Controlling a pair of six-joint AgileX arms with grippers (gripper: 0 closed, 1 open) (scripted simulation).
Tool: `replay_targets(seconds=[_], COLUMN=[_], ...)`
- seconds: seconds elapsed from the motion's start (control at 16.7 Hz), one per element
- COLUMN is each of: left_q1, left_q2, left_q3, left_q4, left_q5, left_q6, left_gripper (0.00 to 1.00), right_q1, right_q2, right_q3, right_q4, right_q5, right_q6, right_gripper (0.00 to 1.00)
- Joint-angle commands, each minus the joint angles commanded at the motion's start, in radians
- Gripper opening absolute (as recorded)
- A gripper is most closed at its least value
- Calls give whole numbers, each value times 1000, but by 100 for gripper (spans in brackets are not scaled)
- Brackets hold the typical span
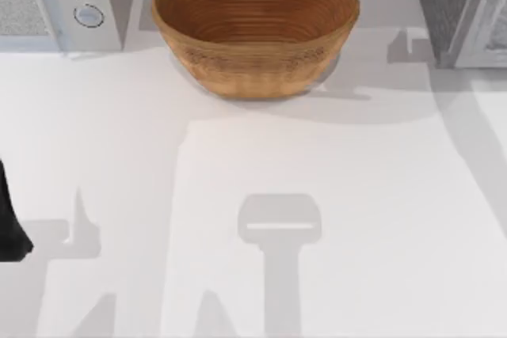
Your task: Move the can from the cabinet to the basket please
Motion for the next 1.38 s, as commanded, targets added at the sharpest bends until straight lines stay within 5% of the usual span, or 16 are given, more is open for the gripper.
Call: replay_targets(seconds=[1.38], left_q1=[0], left_q2=[0], left_q3=[0], left_q4=[0], left_q5=[0], left_q6=[0], left_gripper=[100], right_q1=[-9], right_q2=[334], right_q3=[293], right_q4=[51], right_q5=[3], right_q6=[-3], right_gripper=[100])
